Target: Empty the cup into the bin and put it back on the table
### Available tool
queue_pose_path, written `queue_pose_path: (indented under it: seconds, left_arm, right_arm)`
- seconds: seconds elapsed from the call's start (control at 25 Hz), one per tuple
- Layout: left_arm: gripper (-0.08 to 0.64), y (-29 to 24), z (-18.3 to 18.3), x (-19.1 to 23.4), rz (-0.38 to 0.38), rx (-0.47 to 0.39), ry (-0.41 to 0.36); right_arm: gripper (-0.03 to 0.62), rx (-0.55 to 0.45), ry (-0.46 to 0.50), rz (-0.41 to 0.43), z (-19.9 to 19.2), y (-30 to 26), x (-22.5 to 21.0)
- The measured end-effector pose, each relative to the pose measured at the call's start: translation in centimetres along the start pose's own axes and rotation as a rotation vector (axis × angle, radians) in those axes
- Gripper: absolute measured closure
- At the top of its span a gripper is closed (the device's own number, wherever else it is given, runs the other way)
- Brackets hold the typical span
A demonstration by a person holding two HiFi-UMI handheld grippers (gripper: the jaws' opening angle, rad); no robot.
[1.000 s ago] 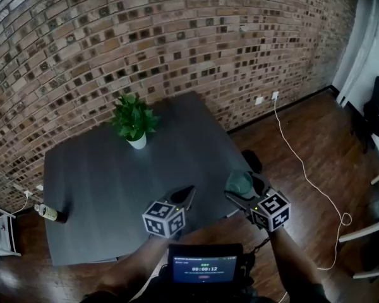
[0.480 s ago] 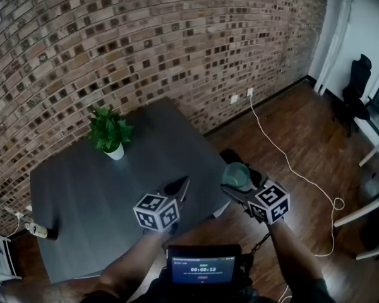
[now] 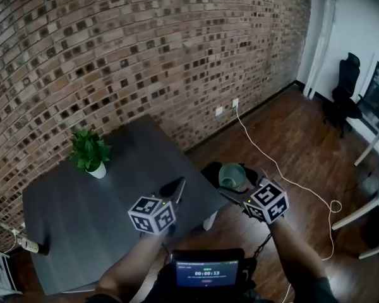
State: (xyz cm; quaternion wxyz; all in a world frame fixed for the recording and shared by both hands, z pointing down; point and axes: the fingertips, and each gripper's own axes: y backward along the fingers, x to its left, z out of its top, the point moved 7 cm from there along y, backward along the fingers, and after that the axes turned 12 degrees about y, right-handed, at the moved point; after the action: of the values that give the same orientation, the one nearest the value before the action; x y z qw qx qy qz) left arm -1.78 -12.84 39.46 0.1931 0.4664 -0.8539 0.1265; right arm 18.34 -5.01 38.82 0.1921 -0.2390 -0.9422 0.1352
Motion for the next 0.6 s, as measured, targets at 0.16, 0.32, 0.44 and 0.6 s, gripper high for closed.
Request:
queue_pose_path:
  seconds: [0.16, 0.32, 0.44, 0.6]
  left_arm:
    - [0.558, -2.6, -0.2, -0.3, -0.008, 0.01, -0.012]
    - [0.558, -5.5, 1.0, -0.3, -0.026, 0.001, -0.015]
    - [0.558, -8.0, 1.8, -0.3, -0.061, 0.004, -0.043]
    - [0.558, -11.0, 2.6, 0.8, -0.102, 0.021, -0.053]
  right_arm:
    - [0.206, -0.005, -0.044, -0.004, -1.1, 0.2, -1.9]
    - [0.206, 0.016, -0.041, -0.029, -1.7, -0.3, -4.4]
    - [0.206, 0.029, -0.06, -0.055, -2.3, -1.3, -6.7]
    - [0.206, 0.041, -0.082, -0.063, -2.5, -2.8, -9.4]
